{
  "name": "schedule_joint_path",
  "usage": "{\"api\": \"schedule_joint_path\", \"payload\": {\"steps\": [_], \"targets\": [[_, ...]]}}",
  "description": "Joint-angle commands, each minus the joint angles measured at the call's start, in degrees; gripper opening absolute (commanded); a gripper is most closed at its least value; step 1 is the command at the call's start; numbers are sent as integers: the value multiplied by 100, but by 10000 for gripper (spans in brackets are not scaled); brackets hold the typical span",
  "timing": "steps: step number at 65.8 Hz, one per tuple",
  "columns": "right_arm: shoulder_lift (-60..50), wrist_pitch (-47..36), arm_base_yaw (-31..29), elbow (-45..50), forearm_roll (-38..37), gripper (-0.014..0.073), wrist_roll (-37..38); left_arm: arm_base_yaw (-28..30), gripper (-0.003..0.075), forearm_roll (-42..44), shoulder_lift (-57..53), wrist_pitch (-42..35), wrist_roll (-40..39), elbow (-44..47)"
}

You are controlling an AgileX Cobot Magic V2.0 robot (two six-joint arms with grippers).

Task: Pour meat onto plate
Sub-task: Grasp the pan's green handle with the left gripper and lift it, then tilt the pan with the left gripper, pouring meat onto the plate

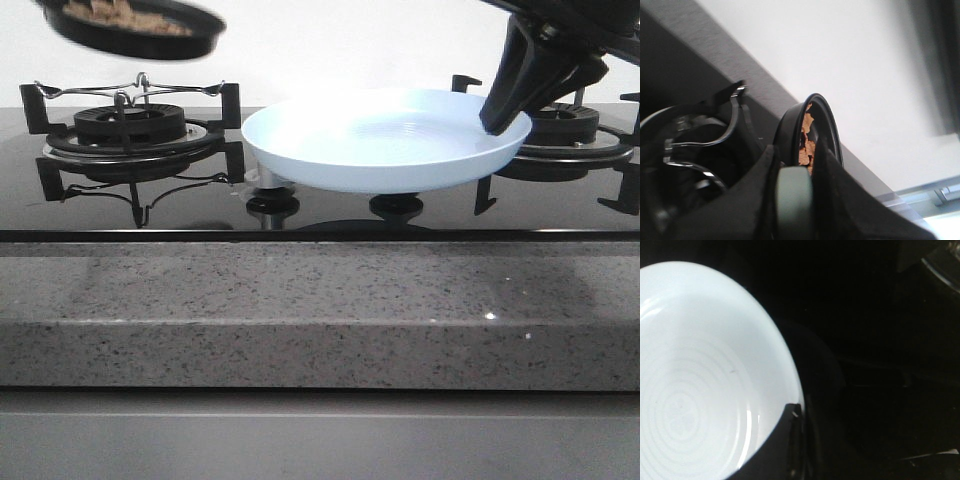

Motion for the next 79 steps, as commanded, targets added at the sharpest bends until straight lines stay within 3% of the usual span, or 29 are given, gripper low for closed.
{"api": "schedule_joint_path", "payload": {"steps": [1,16,44,58,79], "targets": [[-253,-189,0,-137,91,-69,-42,-5,-20,-444,-574,328,77,-185],[-253,-189,0,-137,91,-69,-42,-354,-20,-318,-1046,343,285,-82],[-253,-189,0,-137,91,-69,-42,-1894,-20,-75,-1376,73,1115,354],[-253,-189,0,-137,91,-69,-42,-2564,-20,244,-1376,-453,1566,354],[-253,-189,0,-137,91,-69,-42,-2797,-20,227,-1376,-633,2439,331]]}}
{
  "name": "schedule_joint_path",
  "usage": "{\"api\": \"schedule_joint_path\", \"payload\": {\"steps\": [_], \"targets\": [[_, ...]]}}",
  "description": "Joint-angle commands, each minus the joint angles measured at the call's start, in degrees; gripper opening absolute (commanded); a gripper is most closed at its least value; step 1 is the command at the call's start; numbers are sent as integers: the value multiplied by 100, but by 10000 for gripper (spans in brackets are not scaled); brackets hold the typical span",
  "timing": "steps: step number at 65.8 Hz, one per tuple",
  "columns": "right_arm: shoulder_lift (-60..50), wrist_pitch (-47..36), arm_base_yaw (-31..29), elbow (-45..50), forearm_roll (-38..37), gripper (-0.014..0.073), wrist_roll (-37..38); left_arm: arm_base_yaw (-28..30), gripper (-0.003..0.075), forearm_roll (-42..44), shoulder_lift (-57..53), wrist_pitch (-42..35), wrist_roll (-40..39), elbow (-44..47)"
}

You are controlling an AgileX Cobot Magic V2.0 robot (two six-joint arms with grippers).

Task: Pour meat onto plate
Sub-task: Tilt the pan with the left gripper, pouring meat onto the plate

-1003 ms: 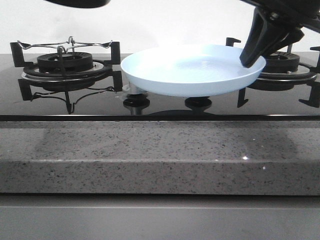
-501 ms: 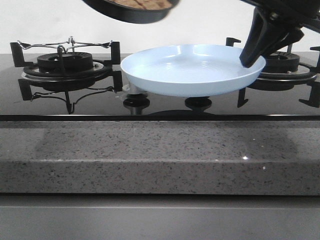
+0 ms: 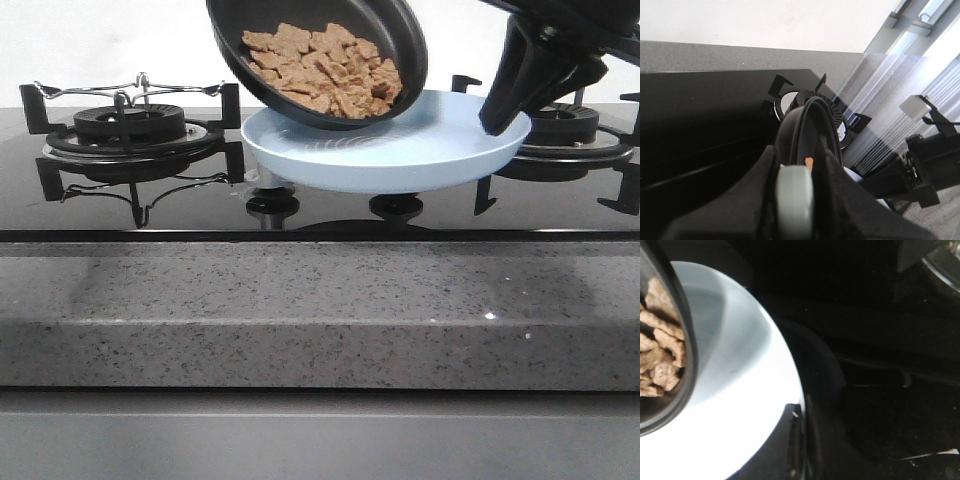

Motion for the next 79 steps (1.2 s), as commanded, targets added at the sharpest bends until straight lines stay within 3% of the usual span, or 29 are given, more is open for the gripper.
{"api": "schedule_joint_path", "payload": {"steps": [1,46,72,79], "targets": [[-253,-189,0,-137,91,-69,-42,-52,-20,-491,-247,92,185,-203],[-253,-189,0,-137,91,-69,-42,-52,-20,-865,-267,855,2628,-327],[-253,-189,0,-137,91,-69,-42,-52,-20,-336,-267,1055,2882,-940],[-253,-189,0,-137,91,-69,-42,-52,-20,-324,-267,1318,3306,-940]]}}
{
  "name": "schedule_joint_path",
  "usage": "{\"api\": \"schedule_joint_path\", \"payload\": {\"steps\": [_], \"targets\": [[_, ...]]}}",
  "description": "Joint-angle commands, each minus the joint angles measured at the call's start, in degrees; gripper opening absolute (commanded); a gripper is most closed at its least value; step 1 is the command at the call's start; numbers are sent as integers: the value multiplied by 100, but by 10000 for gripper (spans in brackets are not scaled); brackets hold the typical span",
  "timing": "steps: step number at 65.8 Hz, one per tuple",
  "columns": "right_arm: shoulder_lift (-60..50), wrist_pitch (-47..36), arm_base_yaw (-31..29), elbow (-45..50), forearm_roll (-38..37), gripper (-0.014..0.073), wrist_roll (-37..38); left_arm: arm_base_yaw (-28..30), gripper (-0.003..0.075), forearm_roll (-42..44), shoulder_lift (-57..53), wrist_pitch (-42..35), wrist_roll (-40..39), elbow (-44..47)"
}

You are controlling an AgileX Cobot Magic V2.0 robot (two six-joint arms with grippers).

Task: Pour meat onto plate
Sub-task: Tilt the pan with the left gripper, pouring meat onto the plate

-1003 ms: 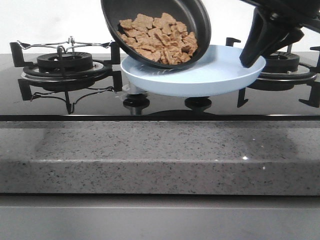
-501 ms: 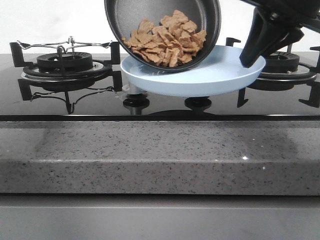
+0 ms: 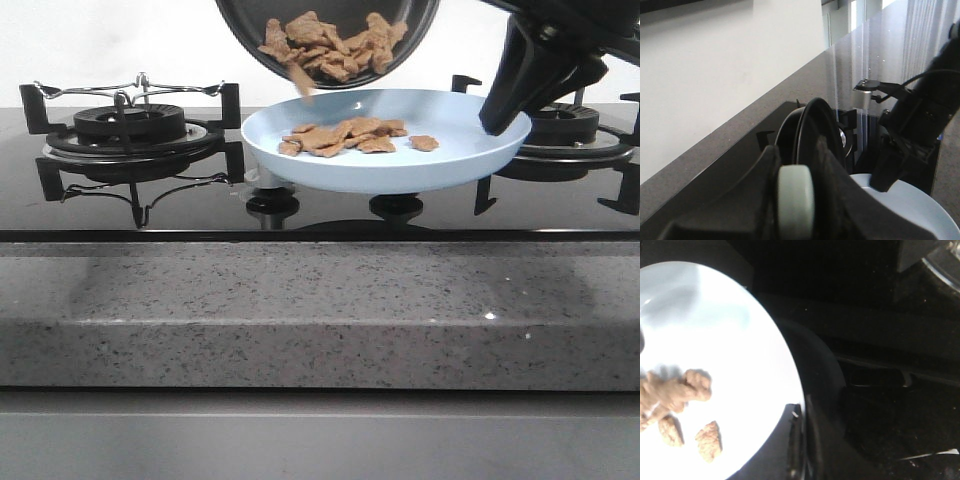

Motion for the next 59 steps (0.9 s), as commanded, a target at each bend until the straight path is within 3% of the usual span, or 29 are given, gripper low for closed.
{"api": "schedule_joint_path", "payload": {"steps": [1,32,59], "targets": [[-253,-189,0,-137,91,-69,-42,-52,-20,-436,-242,285,309,-226],[-253,-189,0,-137,91,-69,-42,-52,-20,-425,-242,871,2203,-226],[-253,-189,0,-137,91,-69,-42,-52,-20,-459,-242,1163,2346,-226]]}}
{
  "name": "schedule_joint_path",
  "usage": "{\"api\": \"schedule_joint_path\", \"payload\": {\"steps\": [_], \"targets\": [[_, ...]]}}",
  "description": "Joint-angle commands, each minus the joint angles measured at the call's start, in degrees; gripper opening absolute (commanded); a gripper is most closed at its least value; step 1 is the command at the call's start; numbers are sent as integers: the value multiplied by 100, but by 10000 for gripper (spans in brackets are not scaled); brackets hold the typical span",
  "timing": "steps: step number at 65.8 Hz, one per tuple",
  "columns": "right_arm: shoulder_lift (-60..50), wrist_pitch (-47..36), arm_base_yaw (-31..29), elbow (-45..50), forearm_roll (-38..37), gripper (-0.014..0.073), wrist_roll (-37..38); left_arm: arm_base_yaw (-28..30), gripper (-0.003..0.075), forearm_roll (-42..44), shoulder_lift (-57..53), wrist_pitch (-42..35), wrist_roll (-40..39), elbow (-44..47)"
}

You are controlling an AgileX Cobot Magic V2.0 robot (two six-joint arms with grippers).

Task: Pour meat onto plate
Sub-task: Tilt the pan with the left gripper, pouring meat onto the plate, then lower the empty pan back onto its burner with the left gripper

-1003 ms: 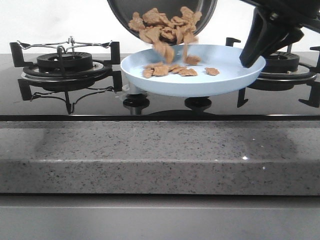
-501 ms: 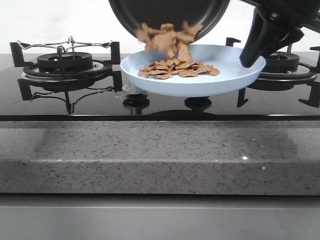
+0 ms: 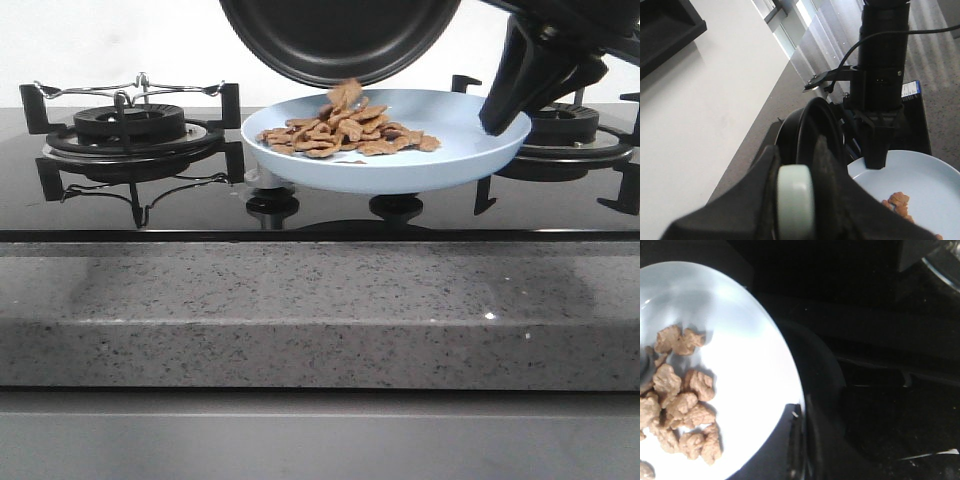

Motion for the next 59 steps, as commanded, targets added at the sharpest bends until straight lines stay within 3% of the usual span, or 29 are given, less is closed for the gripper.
{"api": "schedule_joint_path", "payload": {"steps": [1,20,31,47,59], "targets": [[-253,-189,0,-137,91,-69,-39,-52,-20,-552,-242,238,40,-213],[-253,-189,0,-137,91,-69,-39,-40,-20,-765,-242,-348,-160,-213],[-253,-189,0,-137,91,-69,-39,-2,-20,-1343,-242,-1615,-1011,-213],[-253,-189,0,-137,91,-69,-39,564,-20,-1738,-242,-3129,-2792,-213],[-253,-189,0,-137,91,-69,-39,1382,-20,-1752,-133,-3220,-4790,-202]]}}
